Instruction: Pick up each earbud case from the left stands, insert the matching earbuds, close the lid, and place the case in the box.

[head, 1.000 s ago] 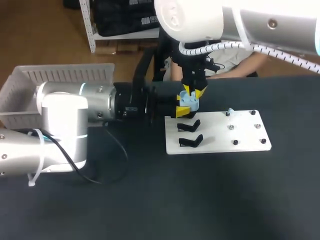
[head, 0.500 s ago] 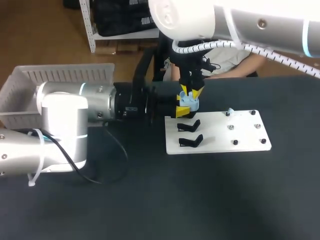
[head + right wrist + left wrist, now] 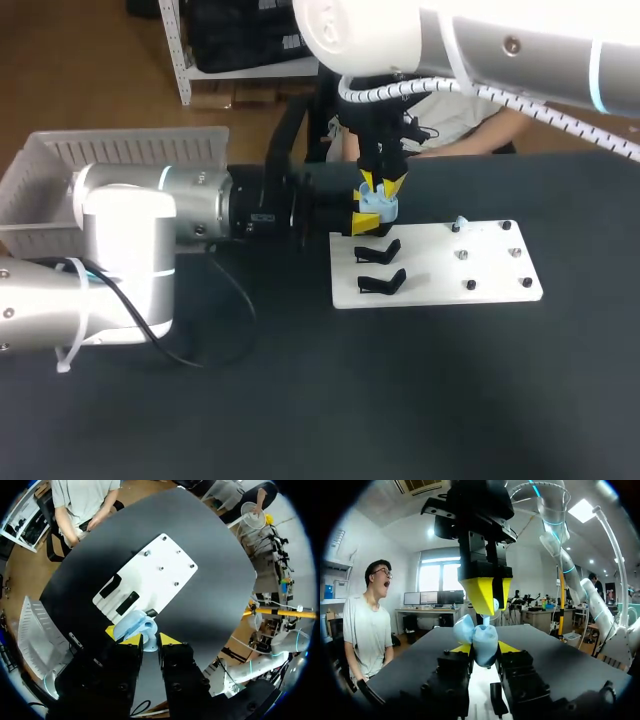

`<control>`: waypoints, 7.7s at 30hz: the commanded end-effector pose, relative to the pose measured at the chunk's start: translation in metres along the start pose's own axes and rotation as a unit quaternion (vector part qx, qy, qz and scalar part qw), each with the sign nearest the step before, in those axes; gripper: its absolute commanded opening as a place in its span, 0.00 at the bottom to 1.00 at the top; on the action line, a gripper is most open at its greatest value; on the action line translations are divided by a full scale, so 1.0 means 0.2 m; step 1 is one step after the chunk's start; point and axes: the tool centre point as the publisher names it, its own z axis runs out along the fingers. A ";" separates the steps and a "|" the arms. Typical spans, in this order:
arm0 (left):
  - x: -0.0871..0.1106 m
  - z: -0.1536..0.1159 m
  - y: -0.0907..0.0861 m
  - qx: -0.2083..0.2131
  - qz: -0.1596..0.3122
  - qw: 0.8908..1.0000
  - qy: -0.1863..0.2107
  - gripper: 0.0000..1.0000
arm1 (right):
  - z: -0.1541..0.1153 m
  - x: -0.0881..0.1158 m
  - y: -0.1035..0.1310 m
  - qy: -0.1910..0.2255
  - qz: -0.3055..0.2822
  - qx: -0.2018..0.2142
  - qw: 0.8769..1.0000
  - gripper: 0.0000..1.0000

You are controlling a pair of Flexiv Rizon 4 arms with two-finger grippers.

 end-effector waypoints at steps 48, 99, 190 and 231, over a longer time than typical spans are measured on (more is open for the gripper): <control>0.00 0.00 0.00 0.000 0.000 1.000 -0.001 0.00 | -0.06 -0.05 -0.14 0.024 -0.006 -0.064 0.998 0.40; 0.00 0.00 0.00 0.000 0.000 1.000 -0.001 0.00 | 0.67 -0.77 -0.15 -0.033 -0.393 -0.120 0.911 0.45; 0.00 0.00 0.00 0.000 0.000 1.000 -0.001 0.00 | 0.11 -0.46 -0.36 -0.071 -0.387 -0.145 0.908 0.00; 0.00 0.00 0.00 0.000 0.000 1.000 -0.001 0.00 | -0.12 -0.07 -0.17 -0.035 -0.494 -0.063 0.867 0.00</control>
